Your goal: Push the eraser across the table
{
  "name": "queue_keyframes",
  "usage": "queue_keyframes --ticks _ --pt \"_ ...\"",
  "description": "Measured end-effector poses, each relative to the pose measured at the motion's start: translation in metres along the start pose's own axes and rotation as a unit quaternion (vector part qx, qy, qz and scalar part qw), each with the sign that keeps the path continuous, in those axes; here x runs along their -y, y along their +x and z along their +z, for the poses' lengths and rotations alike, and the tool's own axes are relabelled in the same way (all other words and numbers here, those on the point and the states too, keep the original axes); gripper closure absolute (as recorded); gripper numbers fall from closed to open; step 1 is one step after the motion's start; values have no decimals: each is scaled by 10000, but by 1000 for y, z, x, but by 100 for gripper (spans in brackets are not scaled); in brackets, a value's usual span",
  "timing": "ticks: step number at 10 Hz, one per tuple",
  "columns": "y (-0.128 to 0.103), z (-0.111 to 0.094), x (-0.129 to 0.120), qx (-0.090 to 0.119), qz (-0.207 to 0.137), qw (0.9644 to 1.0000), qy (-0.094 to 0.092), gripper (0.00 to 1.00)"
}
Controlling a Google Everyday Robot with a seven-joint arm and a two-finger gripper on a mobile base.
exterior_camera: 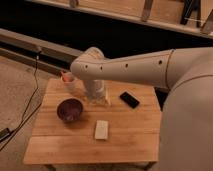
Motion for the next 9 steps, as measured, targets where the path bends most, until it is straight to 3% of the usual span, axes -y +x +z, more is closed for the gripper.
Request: queue_keyframes --ticks 3,9 --pt "-12 8 32 40 372 9992 99 35" --pt "-43 23 87 172 947 9953 -36 35"
